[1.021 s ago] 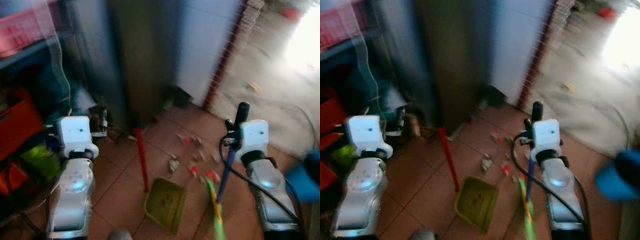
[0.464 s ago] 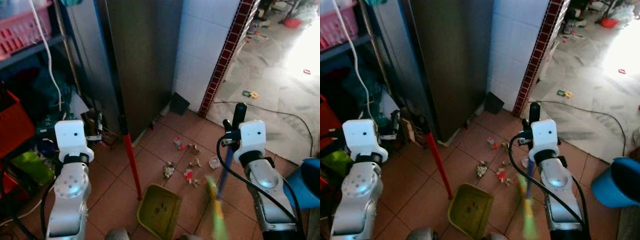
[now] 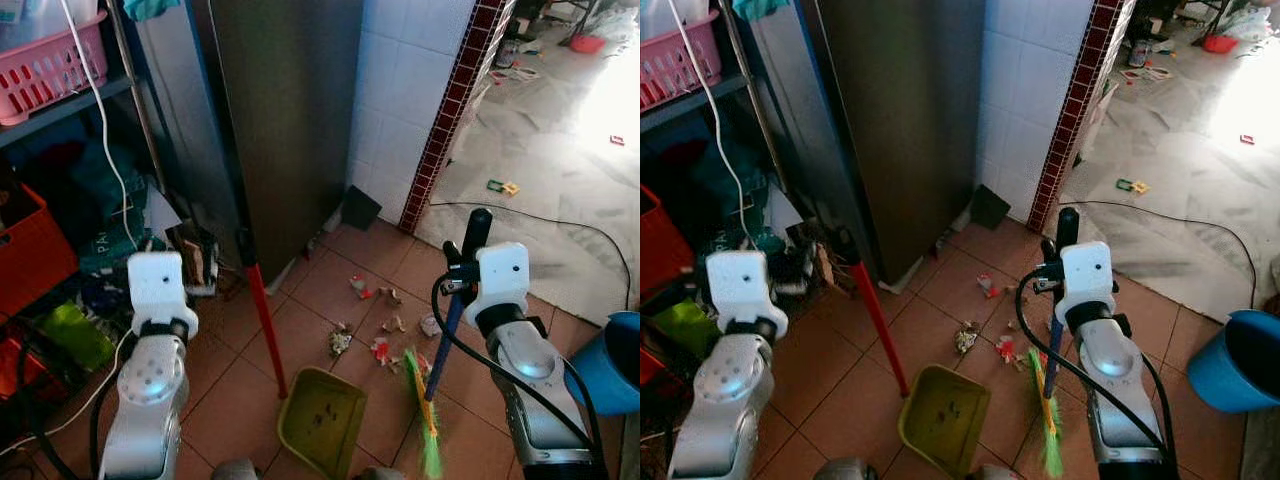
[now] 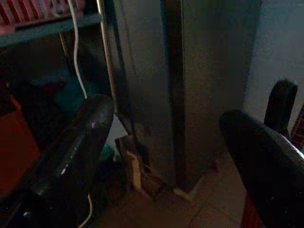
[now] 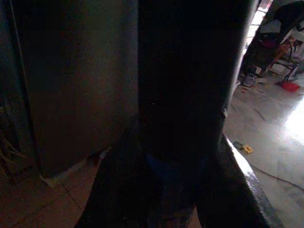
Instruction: Sweep floor
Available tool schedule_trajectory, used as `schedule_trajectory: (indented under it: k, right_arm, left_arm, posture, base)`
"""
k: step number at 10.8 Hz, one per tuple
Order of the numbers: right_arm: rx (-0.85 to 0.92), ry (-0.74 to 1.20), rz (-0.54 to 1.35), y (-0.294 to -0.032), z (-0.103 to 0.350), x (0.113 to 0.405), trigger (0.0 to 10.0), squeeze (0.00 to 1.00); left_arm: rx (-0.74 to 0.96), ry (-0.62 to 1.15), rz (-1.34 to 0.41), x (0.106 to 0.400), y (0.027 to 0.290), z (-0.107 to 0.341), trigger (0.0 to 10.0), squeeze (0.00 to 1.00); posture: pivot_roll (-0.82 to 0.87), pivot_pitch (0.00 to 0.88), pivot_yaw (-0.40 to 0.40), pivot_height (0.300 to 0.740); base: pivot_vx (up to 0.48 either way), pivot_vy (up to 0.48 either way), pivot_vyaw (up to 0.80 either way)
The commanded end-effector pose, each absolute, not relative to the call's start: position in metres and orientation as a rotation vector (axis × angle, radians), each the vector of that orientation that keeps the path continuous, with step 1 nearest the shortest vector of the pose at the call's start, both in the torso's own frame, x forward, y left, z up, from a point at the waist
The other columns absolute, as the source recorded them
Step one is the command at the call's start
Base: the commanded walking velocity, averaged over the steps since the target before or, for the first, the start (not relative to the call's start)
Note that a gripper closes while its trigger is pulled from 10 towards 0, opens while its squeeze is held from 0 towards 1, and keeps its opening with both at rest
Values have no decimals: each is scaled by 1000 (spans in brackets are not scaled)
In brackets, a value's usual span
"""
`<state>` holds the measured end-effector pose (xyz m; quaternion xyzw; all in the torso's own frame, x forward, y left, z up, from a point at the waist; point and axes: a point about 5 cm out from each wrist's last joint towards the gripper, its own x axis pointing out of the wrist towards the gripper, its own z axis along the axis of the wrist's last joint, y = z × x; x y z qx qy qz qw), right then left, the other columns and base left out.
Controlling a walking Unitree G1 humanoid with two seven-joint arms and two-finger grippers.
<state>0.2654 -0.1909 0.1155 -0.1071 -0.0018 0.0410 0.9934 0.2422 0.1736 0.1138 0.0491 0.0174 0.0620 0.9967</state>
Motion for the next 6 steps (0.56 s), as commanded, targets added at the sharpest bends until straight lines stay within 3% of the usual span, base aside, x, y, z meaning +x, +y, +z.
schedule_trajectory:
  k: [1, 4, 6]
  right_arm:
    - [-230, -42, 76, -193, 125, 269, 10000, 0]
    - [-231, -41, 82, -192, 124, 270, 10000, 0]
    - [-229, -36, 89, -191, 123, 270, 10000, 0]
  left_arm:
    - [91, 52, 97, 240, 170, 111, 10000, 0]
    - [34, 88, 94, 236, 167, 108, 10000, 0]
    - [12, 103, -11, 229, 160, 106, 10000, 0]
  posture:
    - [30, 73, -27, 740]
    - [39, 73, -31, 740]
    - [37, 76, -38, 740]
  base:
    - [0, 0, 0]
    - [0, 0, 0]
    - [0, 0, 0]
